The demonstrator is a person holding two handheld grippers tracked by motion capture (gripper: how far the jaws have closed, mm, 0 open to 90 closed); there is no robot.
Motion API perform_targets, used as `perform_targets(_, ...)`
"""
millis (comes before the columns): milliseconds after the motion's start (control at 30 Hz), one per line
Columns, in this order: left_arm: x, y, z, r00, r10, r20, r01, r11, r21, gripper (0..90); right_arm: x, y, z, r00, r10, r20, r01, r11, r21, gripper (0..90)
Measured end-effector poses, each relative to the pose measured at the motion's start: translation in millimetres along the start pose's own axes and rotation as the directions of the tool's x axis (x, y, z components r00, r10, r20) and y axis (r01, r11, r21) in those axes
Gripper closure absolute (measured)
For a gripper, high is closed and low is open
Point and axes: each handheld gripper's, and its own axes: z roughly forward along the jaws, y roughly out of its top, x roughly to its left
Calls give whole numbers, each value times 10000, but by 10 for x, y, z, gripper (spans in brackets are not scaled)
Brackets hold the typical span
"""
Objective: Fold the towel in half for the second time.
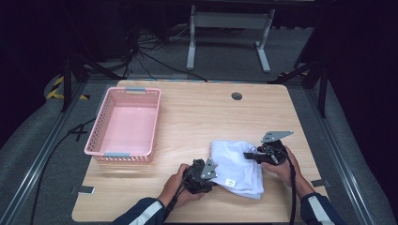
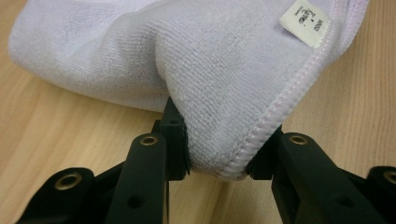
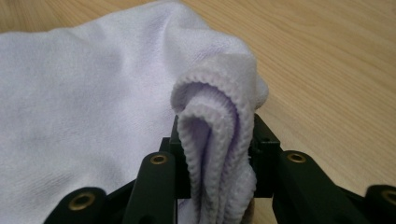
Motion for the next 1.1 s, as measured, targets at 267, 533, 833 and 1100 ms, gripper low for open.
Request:
perform_targets(267, 143, -37, -275, 9979, -89, -644, 71, 9996, -285, 666, 75, 318, 31, 9992, -410, -1, 409, 9984, -394, 691)
perform_targets(533, 274, -70, -518, 9925, -300, -1186, 232, 9981, -579, 667, 133, 634, 149, 9981, -608, -26, 605, 9964, -600, 690)
perform_targets(833, 389, -160, -746, 9823, -673, -1749, 524, 9947, -886, 669, 214, 969, 273, 9950, -987, -169, 970, 9919, -820, 690)
perform_targets(1100, 442, -242, -985, 9663, -1132, -2313, 864, 9887, -1226, 670, 345, 1273, 365, 9906, -1345, -235, 1317, 9866, -964, 689)
